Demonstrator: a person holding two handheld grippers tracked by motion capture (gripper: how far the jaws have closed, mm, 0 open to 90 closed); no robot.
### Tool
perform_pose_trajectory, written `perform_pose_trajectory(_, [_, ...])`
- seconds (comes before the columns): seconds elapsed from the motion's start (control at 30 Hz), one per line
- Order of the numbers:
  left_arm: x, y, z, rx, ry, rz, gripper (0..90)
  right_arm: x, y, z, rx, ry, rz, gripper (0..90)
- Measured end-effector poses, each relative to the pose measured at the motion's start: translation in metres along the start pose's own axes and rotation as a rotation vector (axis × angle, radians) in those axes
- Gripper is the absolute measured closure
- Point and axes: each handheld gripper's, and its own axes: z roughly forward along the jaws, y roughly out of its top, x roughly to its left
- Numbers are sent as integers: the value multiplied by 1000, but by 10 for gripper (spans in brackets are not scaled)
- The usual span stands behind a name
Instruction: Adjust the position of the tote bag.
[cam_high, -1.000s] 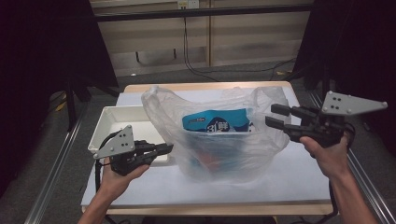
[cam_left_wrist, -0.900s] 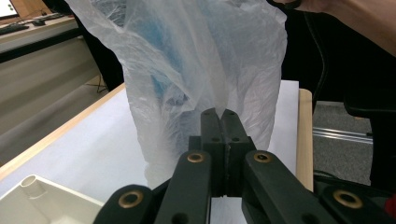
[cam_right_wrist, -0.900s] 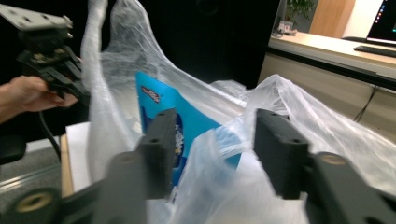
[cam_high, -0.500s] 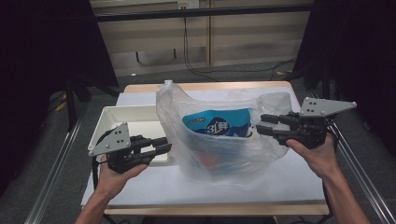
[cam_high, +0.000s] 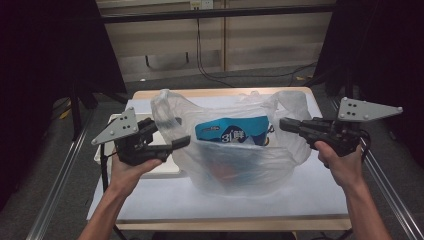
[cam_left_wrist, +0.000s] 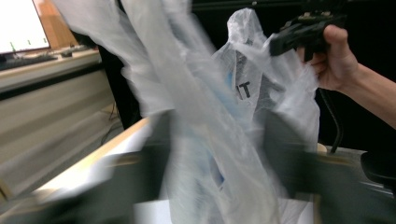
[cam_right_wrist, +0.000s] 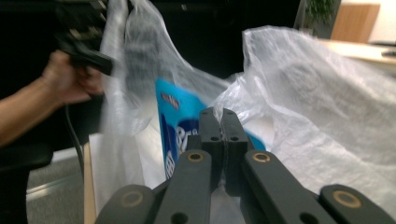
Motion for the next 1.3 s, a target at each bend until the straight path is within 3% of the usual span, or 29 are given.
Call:
perform_pose_trajectory(0.03, [2, -1, 1, -11, -5, -5, 595, 0, 0, 0, 0, 0, 0, 900])
perform_pose_trajectory(0.07, [7, -5, 1, -13, -18, -19, 811, -2, 4, -6, -34, -2, 2, 900])
perform_pose_trajectory(0.13, [8, -6, 1, -6, -13, -15, 890, -3, 5, -11, -58, -15, 9, 900])
perform_pose_trajectory(0.17, [9, -9, -1, 4, -1, -23, 890, -3, 5, -11, -58, -15, 9, 900])
perform_pose_trajectory(0.2, [10, -11, -3, 15, -2, -22, 898, -6, 3, -20, -76, -61, 12, 900])
perform_pose_trajectory(0.27, [11, -18, -10, 26, 2, -39, 900, -7, 0, -28, -69, -94, 1, 900])
perform_pose_trajectory(0.4, [10, -22, -14, 52, 18, -31, 900, -10, -6, -37, -67, -146, 9, 900])
perform_pose_trajectory(0.53, [11, -29, -11, 82, 31, -29, 899, -13, -20, -37, -25, -149, 33, 900])
perform_pose_trajectory(0.7, [17, -36, -8, 91, 22, -52, 898, -18, -31, -34, -30, -145, 55, 900])
perform_pose_trajectory(1.0, [20, -50, -1, 132, 29, -56, 900, -29, -48, -26, -12, -143, 89, 900])
perform_pose_trajectory(1.3, [15, -63, -1, 205, -30, -56, 900, -30, -60, -22, 54, -135, 113, 900])
